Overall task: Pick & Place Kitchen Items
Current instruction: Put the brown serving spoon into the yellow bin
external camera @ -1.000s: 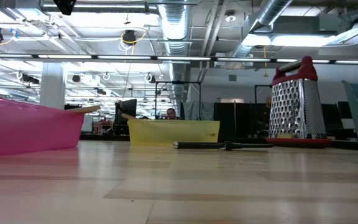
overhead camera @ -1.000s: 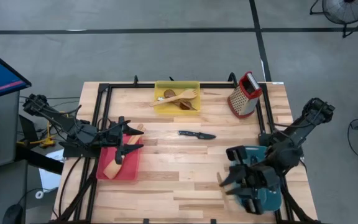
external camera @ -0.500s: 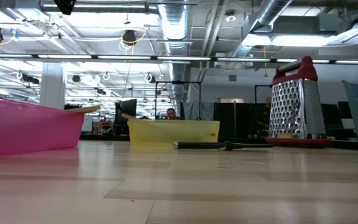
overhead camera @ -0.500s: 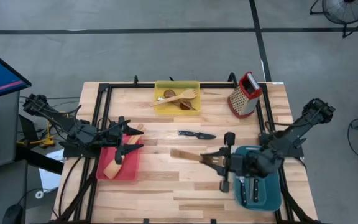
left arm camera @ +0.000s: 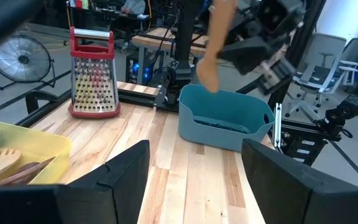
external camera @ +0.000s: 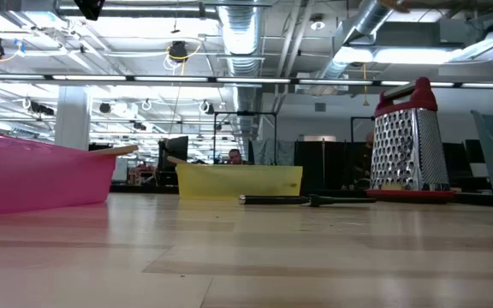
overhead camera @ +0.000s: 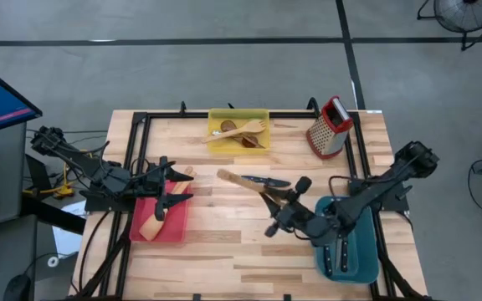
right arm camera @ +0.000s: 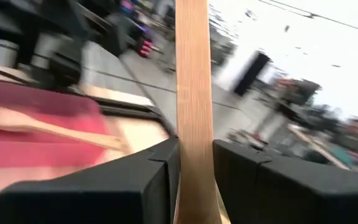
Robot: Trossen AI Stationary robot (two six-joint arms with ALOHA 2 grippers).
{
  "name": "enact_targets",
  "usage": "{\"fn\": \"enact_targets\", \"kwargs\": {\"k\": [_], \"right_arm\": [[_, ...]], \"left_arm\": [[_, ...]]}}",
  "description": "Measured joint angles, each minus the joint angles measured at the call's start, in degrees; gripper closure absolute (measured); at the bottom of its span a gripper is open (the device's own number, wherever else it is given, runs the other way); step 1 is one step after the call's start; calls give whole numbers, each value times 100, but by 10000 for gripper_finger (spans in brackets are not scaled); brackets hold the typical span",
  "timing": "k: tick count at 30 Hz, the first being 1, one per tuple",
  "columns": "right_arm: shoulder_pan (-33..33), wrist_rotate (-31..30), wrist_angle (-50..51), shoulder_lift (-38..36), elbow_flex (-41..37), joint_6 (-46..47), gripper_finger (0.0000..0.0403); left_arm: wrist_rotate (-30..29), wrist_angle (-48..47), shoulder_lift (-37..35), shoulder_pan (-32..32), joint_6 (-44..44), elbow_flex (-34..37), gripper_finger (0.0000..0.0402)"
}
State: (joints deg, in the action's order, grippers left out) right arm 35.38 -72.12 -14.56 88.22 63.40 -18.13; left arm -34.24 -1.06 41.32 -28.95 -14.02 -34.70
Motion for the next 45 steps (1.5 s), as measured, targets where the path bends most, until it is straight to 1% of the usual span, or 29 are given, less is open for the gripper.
{"fn": "enact_targets", "kwargs": {"k": [3,8,12,14,18,21,26,30,34,37,41,45], "right_arm": [[-98,-256,-108,132,-1,-27,320],[-371,-292,-117,112,-1,150,320],[-816,-251,-281,99,-2,166,320],[-1125,107,-291,99,0,169,320],[-1871,1457,-310,107,-2,361,320],[-2514,2315,-205,110,-1,663,320],[-3521,3156,16,110,0,1077,320],[-4234,4137,-13,211,2,1216,320],[-4786,4632,-394,631,-10,1218,320],[-5092,5159,-778,1008,0,1222,320],[-5307,5615,-1165,1460,-2,1447,320],[-5394,5791,-1053,1663,4,1784,320]], "left_arm": [[1,0,0,0,0,0,165],[2,-1,0,0,0,0,165],[1,0,0,-1,0,0,165],[1,0,0,-2,0,0,165],[1,-2,0,0,0,0,165],[2,-6,0,0,0,0,165],[2,-13,0,-2,2,0,165],[2,-20,0,-1,17,0,165],[2,-22,-2,0,52,0,165],[2,-20,0,0,55,0,165],[2,-20,0,0,57,0,165],[2,-20,0,0,68,0,165]]}}
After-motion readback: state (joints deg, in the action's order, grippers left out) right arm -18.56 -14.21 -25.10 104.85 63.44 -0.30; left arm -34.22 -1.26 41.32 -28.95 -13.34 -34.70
